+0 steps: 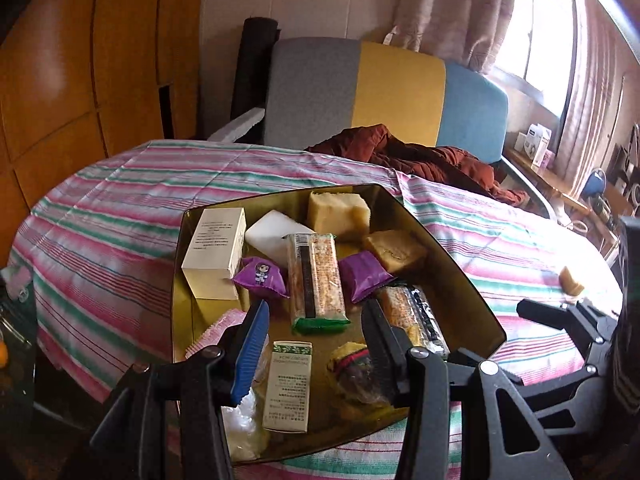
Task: Organize objects
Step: 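Open both grippers to drop packet and glove into the tray, then move both grippers back from the tray to the sponge and bag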
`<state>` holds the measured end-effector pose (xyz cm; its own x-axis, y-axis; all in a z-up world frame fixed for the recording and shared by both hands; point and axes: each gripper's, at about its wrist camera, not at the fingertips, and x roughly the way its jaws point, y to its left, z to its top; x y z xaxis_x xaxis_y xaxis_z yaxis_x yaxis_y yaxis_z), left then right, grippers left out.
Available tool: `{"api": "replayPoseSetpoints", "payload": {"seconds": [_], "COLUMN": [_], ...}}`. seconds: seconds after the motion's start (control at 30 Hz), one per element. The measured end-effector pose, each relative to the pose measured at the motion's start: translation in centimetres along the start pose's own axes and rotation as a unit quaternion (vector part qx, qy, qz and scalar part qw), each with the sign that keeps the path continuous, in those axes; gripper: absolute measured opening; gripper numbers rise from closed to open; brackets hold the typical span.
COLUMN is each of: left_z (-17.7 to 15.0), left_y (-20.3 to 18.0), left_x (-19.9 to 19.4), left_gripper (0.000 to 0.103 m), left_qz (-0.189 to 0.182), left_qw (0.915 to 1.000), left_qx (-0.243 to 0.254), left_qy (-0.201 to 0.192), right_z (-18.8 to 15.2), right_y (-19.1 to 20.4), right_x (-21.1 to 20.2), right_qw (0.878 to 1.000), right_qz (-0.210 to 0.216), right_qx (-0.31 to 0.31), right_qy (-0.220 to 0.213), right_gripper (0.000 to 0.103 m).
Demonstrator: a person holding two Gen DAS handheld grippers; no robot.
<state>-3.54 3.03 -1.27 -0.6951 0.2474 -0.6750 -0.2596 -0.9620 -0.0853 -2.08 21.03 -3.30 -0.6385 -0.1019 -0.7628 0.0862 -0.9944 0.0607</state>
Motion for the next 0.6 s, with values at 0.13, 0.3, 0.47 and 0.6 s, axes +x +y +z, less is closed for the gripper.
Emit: {"api": "replayPoseSetpoints", "payload": {"seconds": [0.13, 0.3, 0.47, 0.6], "left_z": [-0.2, -0.4, -0.7, -0.8], "left_y": [-0.6, -1.4, -2.2, -2.8], "left_x": [-0.1, -0.1, -0.1, -0.3], "left_gripper": [0.049, 0.049, 0.049, 0.049], "left_qz": [-0.005, -0.011, -0.014, -0.017], "left_qw": [1.0000, 0.9997, 0.9994, 0.9990], "left_qx": [0.007, 0.019, 0.031, 0.041], "left_qy": [0.003, 0.007, 0.010, 0.008], "right_z": [0.2, 0.3, 0.2, 0.0], "right_y": [-0.5, -1.4, -2.7, -3.9], "right_x": [-0.5, -0.7, -0.9, -1.1], "right_qw": [1.000, 1.000, 0.999, 0.998], "right_qz": [-0.011, -0.023, -0.036, -0.050], "right_qx": [0.002, 0.007, 0.020, 0.026], "right_qy": [-0.007, -0.012, -0.012, -0.010], "right_gripper": [0.103, 0.103, 0.103, 0.103]}}
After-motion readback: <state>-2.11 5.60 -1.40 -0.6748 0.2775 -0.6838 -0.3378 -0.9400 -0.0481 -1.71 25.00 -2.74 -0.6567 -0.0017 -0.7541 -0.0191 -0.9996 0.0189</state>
